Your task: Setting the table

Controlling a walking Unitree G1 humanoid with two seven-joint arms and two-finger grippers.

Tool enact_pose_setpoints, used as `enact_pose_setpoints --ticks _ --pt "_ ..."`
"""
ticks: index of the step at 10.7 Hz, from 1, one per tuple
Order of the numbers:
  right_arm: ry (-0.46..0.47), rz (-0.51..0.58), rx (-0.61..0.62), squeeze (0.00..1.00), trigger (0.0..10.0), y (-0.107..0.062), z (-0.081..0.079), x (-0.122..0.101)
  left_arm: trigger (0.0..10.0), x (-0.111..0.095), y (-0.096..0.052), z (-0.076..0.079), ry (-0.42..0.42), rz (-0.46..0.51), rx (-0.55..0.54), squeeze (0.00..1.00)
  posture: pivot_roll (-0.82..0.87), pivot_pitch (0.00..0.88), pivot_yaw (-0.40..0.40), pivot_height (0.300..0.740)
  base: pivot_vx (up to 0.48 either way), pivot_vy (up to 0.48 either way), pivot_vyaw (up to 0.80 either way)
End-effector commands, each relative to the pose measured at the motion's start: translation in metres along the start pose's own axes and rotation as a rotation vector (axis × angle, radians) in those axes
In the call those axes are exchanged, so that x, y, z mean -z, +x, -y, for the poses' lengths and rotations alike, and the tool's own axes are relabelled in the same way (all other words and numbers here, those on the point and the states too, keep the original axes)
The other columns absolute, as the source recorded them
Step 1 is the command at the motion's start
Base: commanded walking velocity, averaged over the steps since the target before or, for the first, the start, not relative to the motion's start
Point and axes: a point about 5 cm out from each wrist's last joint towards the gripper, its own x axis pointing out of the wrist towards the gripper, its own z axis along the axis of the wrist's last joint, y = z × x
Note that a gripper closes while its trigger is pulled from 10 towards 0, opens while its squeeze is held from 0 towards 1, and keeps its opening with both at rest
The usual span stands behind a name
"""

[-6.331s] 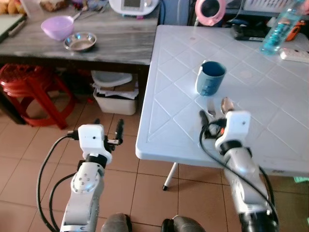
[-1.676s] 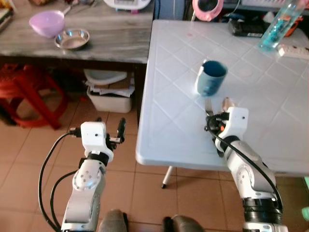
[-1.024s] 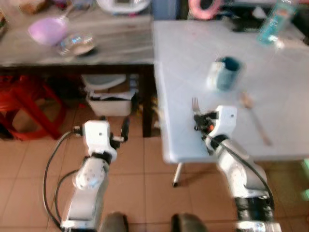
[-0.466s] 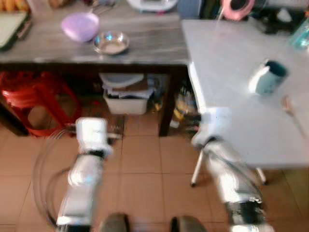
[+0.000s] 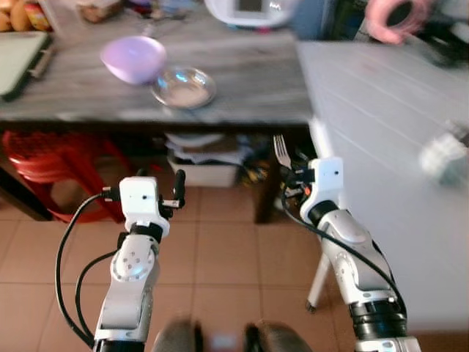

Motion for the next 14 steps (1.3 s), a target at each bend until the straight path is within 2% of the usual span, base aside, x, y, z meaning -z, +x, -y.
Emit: enact_pose_setpoints --ticks 1,2,3,5,7,8,10,13,14 --pt "-0.026 0.025 -0.021 0.00 8.4 0.000 -0.007 -0.003 10.0 0.002 -0.003 -0.001 0.006 -0.010 -0.007 0.00 -0.01 0.147 -0.011 0.740 0.472 0.000 0.00" --pt "-0.049 0.053 -0.014 0.00 10.0 0.000 -0.006 -0.008 10.0 0.002 -0.002 0.000 0.002 -0.011 -0.004 0.00 -0.01 0.141 -0.015 0.740 0.472 0.000 0.00" --pt "-0.063 0.094 0.015 0.00 10.0 0.000 -0.002 -0.014 10.0 0.000 -0.001 -0.001 0.030 0.005 -0.011 0.00 -0.01 0.140 -0.015 0.740 0.446 0.000 0.00" --pt "-0.061 0.111 0.023 0.00 10.0 0.001 -0.001 -0.018 10.0 -0.002 0.001 -0.003 0.032 0.013 -0.017 0.00 -0.01 0.140 -0.011 0.740 0.433 0.000 0.00" --pt "-0.104 0.195 0.126 0.00 10.0 0.004 0.007 -0.033 10.0 -0.007 0.002 -0.006 0.023 0.037 -0.035 0.00 -0.01 0.146 -0.008 0.740 0.000 0.000 0.00" --pt "-0.083 0.212 0.152 0.00 10.0 0.005 0.010 -0.037 10.0 -0.006 0.001 -0.007 0.029 0.036 -0.034 0.00 -0.01 0.144 -0.006 0.740 0.000 0.000 0.00" --pt "-0.073 0.221 0.171 0.00 10.0 0.008 0.016 -0.042 10.0 -0.005 0.000 -0.009 0.033 0.033 -0.038 0.00 0.00 0.139 -0.004 0.740 0.000 0.000 0.00" --pt "-0.080 0.243 0.246 0.00 10.0 0.007 0.024 -0.043 10.0 -0.003 -0.001 -0.015 0.046 0.025 -0.056 0.00 -0.01 0.132 -0.001 0.740 0.000 0.000 0.70" --pt "-0.065 0.239 0.280 0.00 10.0 0.006 0.028 -0.042 10.0 -0.002 -0.002 -0.014 0.046 0.021 -0.051 0.00 -0.01 0.135 0.002 0.740 0.000 0.000 0.00"
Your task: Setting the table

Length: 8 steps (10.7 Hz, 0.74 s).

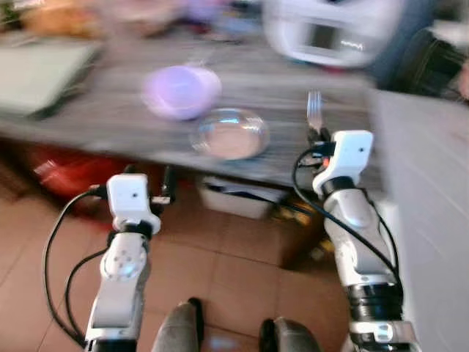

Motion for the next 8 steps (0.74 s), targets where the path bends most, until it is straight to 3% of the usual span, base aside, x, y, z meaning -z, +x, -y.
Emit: enact_pose_setpoints --ticks 1,2,6,8 --pt "0.012 -0.004 0.064 0.00 10.0 0.000 0.011 0.000 10.0 0.000 -0.001 0.003 0.003 0.003 0.012 0.00 -0.01 0.137 0.005 0.740 0.000 0.000 0.00" --pt "0.013 -0.006 0.090 0.00 10.0 -0.002 0.018 0.001 10.0 0.000 -0.001 0.003 -0.002 0.001 0.016 0.00 -0.01 0.135 0.004 0.740 0.247 0.000 0.00" --pt "0.012 0.014 0.123 0.00 10.0 -0.002 0.021 -0.001 10.0 0.000 -0.001 0.005 -0.001 0.007 0.033 0.00 -0.01 0.131 0.003 0.740 0.310 0.345 -0.11" --pt "0.013 0.019 0.124 0.00 10.0 -0.002 0.021 -0.002 10.0 0.000 -0.002 0.008 -0.008 0.006 0.040 0.00 -0.01 0.133 0.003 0.740 0.469 0.000 0.00"
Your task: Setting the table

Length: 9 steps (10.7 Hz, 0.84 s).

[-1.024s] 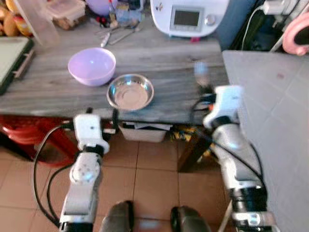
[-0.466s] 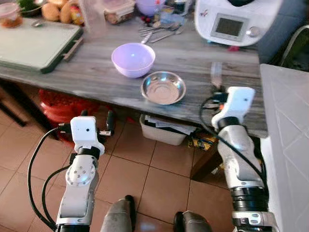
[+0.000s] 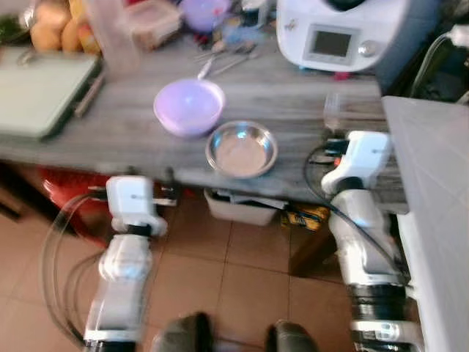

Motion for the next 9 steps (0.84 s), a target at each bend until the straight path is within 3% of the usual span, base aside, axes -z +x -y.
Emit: enact_pose_setpoints --ticks 1,6,9 --pt "0.013 0.012 -0.009 0.00 10.0 0.000 -0.005 -0.002 10.0 0.001 -0.003 -0.009 0.008 -0.002 -0.023 0.00 -0.01 0.134 0.002 0.740 0.000 0.000 0.00" --pt "0.011 -0.005 -0.004 0.00 10.0 -0.002 -0.004 0.002 10.0 0.002 -0.008 -0.009 0.010 -0.007 -0.031 0.00 -0.01 0.143 0.001 0.740 0.000 0.000 -0.11" --pt "0.147 -0.093 0.040 0.00 10.0 0.002 -0.006 0.013 10.0 0.002 -0.012 -0.009 0.016 -0.018 -0.023 0.00 0.00 0.171 0.011 0.740 0.000 0.000 0.00"
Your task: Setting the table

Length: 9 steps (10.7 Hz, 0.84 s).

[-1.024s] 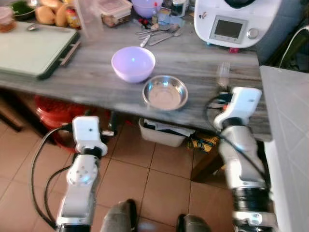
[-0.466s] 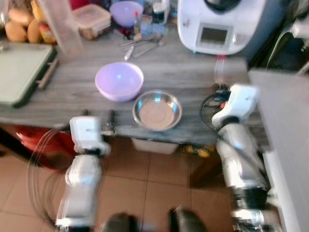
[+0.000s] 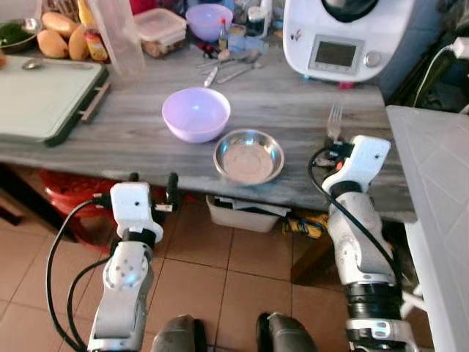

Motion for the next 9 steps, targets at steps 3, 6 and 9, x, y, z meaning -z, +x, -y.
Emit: enact_pose_setpoints --ticks 3,6,9 --pt "0.063 -0.020 0.004 0.00 10.0 0.005 -0.006 0.000 10.0 -0.004 -0.002 0.000 0.012 0.001 0.012 0.00 0.00 0.186 0.015 0.740 0.000 0.000 0.00" --pt "0.138 -0.084 0.007 0.00 10.0 0.012 -0.015 0.006 10.0 -0.004 -0.003 0.001 0.029 -0.008 0.015 0.00 0.00 0.194 0.020 0.740 0.000 0.000 0.00" --pt "0.167 -0.128 -0.017 0.00 10.0 0.014 -0.026 0.015 10.0 -0.003 -0.001 0.002 0.022 -0.011 0.016 0.00 0.00 0.188 0.014 0.740 0.000 0.000 0.00"
